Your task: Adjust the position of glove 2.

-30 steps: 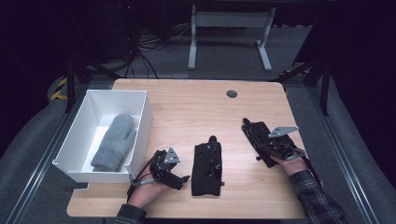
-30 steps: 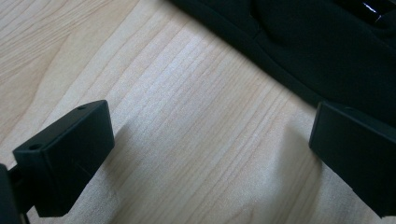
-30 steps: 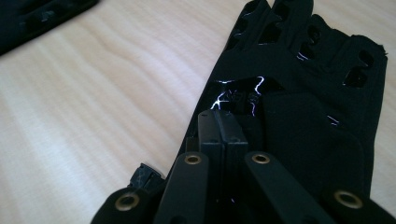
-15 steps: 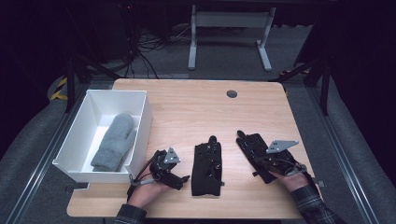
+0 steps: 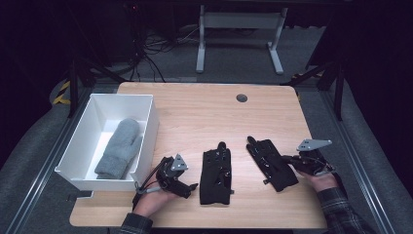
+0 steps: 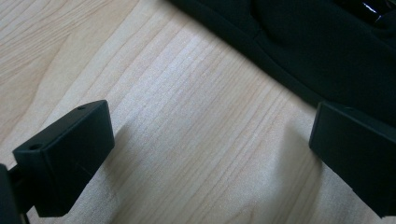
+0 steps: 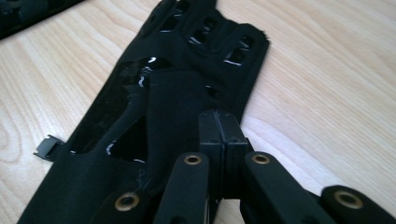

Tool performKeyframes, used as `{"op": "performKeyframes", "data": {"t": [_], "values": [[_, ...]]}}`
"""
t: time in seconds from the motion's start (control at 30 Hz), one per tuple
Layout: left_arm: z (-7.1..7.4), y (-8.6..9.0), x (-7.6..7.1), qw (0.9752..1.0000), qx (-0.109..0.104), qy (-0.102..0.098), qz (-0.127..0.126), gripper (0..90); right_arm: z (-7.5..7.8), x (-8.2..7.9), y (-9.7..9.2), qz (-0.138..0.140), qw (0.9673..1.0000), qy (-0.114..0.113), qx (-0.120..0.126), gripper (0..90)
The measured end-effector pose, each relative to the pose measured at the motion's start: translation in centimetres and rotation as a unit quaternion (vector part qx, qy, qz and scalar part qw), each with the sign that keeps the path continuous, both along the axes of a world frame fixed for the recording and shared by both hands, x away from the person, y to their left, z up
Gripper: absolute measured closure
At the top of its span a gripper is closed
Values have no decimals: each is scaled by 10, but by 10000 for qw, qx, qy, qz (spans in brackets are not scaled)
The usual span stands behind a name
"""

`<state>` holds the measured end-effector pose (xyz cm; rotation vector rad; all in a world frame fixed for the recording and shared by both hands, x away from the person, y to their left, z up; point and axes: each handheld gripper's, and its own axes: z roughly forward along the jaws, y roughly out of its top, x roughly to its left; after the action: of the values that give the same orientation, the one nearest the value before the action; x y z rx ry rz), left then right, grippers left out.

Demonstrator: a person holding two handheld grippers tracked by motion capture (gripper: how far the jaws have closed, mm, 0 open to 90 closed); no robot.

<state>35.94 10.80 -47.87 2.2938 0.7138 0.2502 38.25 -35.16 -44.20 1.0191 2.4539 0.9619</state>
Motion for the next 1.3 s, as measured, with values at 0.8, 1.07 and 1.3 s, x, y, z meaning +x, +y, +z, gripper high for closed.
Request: {"op": "performKeyframes", "data": {"t": [0.8, 1.07, 1.3], "values": [[0, 0, 0, 10000, -2, -3, 0, 4, -7, -29, 50, 1012, 9940, 355, -206, 900], [0, 0, 0, 10000, 0, -9, 0, 4, 4, -22, 54, 944, 9955, 51, -28, 900], [0, 0, 0, 10000, 4, -11, -5, 5, -5, 1, 69, 1027, 9945, 171, -147, 900]]}}
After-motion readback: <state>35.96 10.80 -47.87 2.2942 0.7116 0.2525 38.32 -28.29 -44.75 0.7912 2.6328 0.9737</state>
